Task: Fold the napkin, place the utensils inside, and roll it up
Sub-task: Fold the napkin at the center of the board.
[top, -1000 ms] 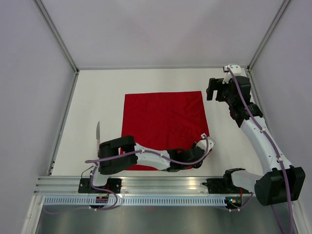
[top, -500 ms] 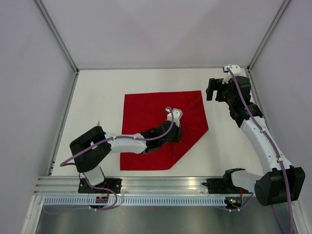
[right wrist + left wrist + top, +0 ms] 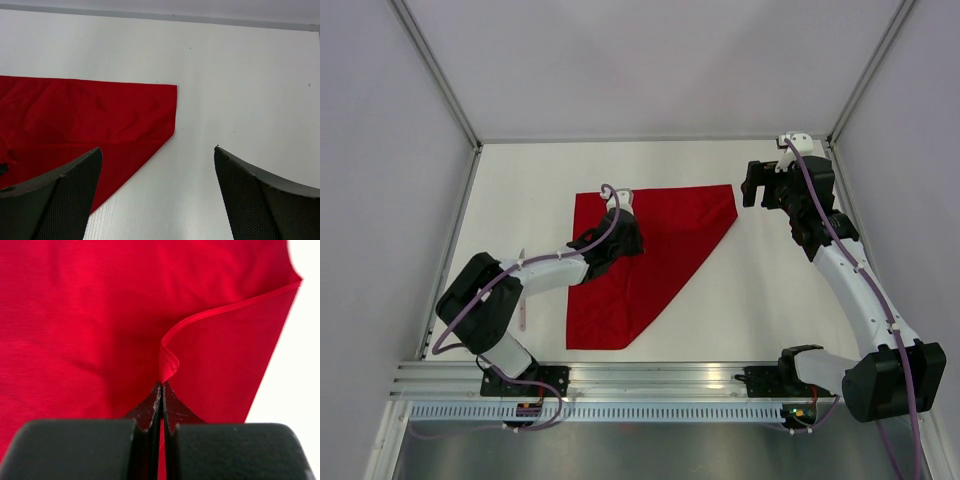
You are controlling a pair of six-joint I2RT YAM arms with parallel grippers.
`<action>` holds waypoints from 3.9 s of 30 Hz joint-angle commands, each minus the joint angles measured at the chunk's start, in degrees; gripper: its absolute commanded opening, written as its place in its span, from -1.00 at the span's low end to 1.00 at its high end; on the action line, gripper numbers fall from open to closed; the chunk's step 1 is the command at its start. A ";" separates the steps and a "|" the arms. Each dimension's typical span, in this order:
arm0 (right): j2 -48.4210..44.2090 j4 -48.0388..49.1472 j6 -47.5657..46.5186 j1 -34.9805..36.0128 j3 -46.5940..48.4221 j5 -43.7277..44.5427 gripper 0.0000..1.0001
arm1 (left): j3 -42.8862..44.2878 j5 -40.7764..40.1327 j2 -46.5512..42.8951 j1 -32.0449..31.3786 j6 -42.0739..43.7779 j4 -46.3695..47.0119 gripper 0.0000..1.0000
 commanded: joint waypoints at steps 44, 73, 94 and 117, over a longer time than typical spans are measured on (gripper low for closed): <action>-0.07 -1.12 0.73 -0.19 1.47 -1.12 0.94 | 11.54 12.02 5.20 23.41 2.23 -8.49 -0.95; 0.81 -1.21 0.82 -0.19 1.56 -1.38 0.94 | 16.37 15.54 8.98 29.29 3.37 -10.95 -0.95; 0.81 -1.30 1.00 -0.19 1.65 -1.65 0.94 | 19.72 16.59 10.29 31.23 3.55 -13.06 -0.95; 0.81 -1.39 0.91 -0.19 1.56 -1.47 0.95 | 23.76 18.17 12.76 32.72 3.28 -14.20 -0.95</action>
